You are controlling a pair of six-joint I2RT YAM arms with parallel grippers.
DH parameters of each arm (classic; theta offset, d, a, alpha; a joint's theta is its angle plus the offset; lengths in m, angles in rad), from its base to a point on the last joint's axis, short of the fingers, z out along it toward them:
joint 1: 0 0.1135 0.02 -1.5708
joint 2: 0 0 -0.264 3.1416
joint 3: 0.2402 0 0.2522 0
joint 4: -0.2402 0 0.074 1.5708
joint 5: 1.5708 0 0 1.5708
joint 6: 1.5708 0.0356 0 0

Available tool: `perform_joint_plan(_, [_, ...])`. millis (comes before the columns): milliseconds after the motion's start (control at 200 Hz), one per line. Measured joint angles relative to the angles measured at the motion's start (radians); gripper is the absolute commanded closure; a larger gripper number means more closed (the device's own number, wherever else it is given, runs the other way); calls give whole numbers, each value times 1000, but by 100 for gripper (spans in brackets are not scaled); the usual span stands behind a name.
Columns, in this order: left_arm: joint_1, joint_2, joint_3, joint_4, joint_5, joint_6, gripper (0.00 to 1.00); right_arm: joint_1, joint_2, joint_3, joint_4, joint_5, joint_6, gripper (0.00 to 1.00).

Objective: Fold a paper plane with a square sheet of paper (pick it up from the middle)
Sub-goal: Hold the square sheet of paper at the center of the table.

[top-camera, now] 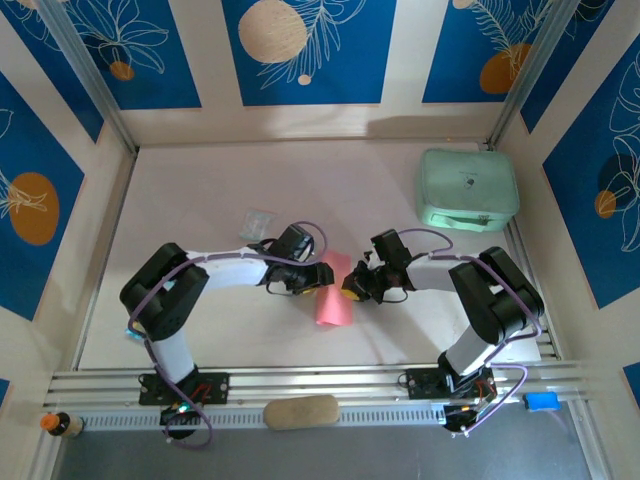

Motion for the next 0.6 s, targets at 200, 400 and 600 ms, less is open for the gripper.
perform_joint_plan(200, [5,5,6,-19,0,0,57,-2,0,0,0,-2,-3,89])
perform_joint_plan(400, [5,5,6,-14,0,-8,64,-2,0,0,0,-2,-3,88])
perform_joint_plan(600, [5,5,-5,13,1,-25,55,-2,0,0,0,-2,-3,88])
